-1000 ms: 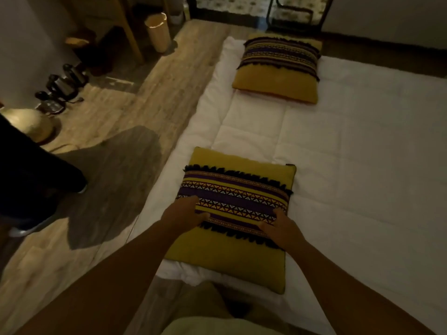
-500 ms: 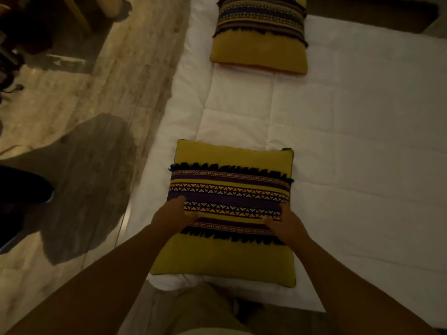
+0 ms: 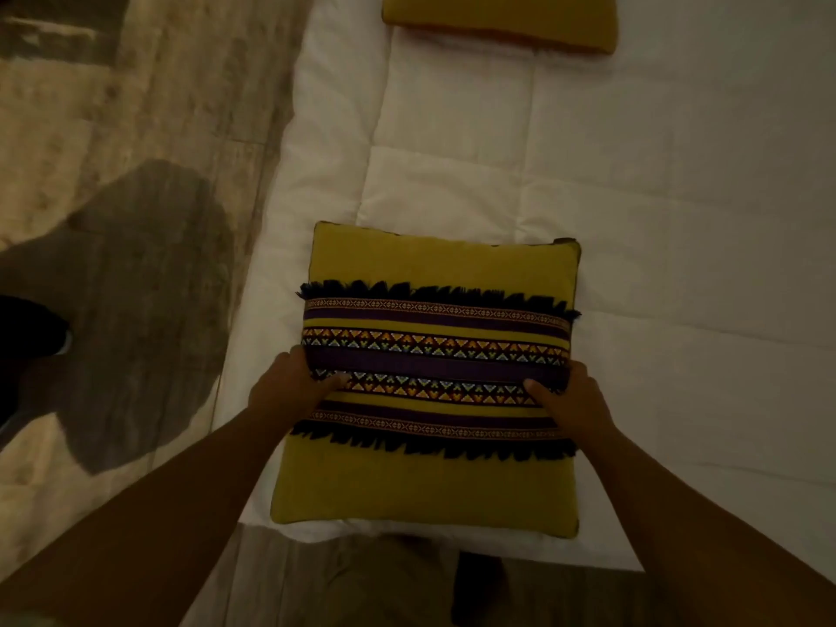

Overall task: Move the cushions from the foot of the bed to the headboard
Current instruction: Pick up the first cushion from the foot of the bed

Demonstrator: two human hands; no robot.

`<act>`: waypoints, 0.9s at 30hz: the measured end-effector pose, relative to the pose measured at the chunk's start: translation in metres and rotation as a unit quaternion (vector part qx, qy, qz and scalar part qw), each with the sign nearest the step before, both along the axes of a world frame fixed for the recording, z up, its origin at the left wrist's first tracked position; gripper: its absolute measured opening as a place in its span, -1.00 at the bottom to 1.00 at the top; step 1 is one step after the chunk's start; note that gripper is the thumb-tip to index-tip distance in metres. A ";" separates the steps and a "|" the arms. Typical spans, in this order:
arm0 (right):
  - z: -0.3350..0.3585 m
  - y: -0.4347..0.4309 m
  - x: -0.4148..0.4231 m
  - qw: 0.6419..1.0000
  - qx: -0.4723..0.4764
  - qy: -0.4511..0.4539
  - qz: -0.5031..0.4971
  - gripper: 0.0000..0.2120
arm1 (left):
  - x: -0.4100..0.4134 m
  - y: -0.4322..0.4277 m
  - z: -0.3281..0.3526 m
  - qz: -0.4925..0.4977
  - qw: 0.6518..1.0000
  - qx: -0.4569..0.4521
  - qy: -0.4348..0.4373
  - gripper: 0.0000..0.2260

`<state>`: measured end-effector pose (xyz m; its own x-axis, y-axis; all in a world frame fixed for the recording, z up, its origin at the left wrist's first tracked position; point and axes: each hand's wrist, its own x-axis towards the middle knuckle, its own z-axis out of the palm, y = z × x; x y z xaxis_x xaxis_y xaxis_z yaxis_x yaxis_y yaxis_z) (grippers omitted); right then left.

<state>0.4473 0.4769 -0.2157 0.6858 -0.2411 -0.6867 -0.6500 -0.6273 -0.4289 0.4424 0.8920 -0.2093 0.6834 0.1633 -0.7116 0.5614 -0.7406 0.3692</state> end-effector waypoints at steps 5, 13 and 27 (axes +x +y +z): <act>-0.022 -0.007 0.006 1.000 -0.009 0.017 -0.024 -0.03 | 0.011 0.012 -0.024 0.028 0.999 -0.011 0.027 -0.20; -0.043 -0.011 0.011 0.994 0.061 0.050 -0.081 0.09 | 0.024 0.007 -0.060 0.128 0.987 -0.077 0.066 -0.02; -0.028 -0.011 0.007 0.985 0.117 0.010 -0.125 -0.08 | 0.017 -0.001 -0.028 0.231 0.934 -0.271 0.000 -0.30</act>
<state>0.4541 0.4656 -0.2437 0.6106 -0.2337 -0.7566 -0.7816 -0.3315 -0.5284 0.4591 0.8915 -0.2375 0.6289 0.0565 -0.7754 0.7751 -0.1233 0.6197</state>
